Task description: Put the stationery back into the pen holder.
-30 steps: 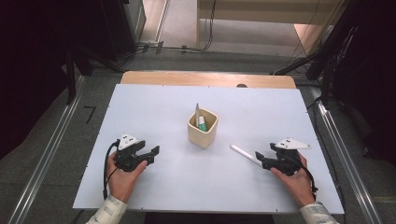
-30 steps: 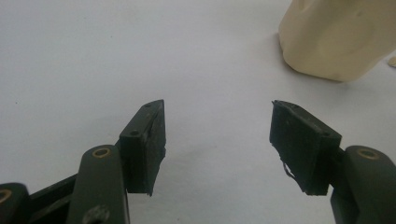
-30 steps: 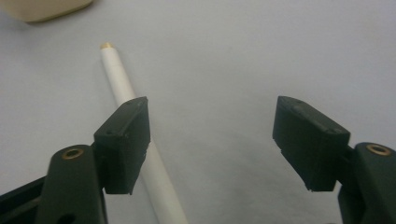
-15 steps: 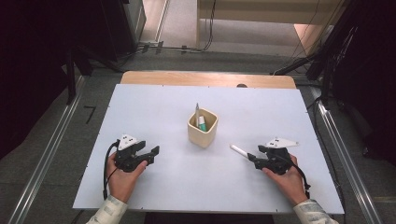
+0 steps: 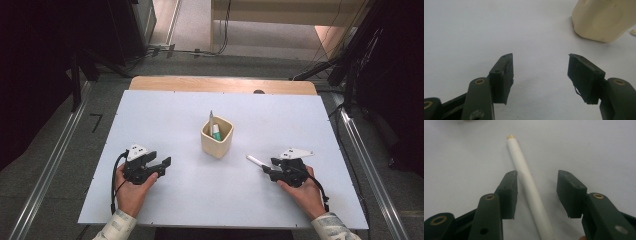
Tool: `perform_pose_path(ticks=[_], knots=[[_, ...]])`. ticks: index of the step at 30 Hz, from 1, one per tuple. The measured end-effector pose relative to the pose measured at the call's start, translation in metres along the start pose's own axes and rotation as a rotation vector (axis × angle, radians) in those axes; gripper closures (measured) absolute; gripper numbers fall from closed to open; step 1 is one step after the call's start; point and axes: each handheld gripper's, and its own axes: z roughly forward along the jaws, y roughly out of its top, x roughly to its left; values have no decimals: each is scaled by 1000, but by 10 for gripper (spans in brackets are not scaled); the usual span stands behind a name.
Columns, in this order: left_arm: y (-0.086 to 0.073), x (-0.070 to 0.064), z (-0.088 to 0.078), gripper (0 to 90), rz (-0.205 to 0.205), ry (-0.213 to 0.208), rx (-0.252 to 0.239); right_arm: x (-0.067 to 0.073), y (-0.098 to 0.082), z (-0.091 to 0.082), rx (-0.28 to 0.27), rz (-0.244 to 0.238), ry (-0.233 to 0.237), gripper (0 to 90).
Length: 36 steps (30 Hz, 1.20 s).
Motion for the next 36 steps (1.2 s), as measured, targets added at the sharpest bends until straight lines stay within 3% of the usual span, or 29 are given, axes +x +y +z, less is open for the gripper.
perform_pose_path(ticks=[19, 27, 36], knots=[[0, -2, 1, 387, 4, -3, 4, 5, 1, 2, 19, -27, -4, 760], [-1, -2, 2, 387, 7, -3, 6, 8, 3, 1, 30, -42, -23, 767], [-1, -1, 1, 387, 1, 0, 2, 6, 6, -4, -2, -7, -6, 768]])
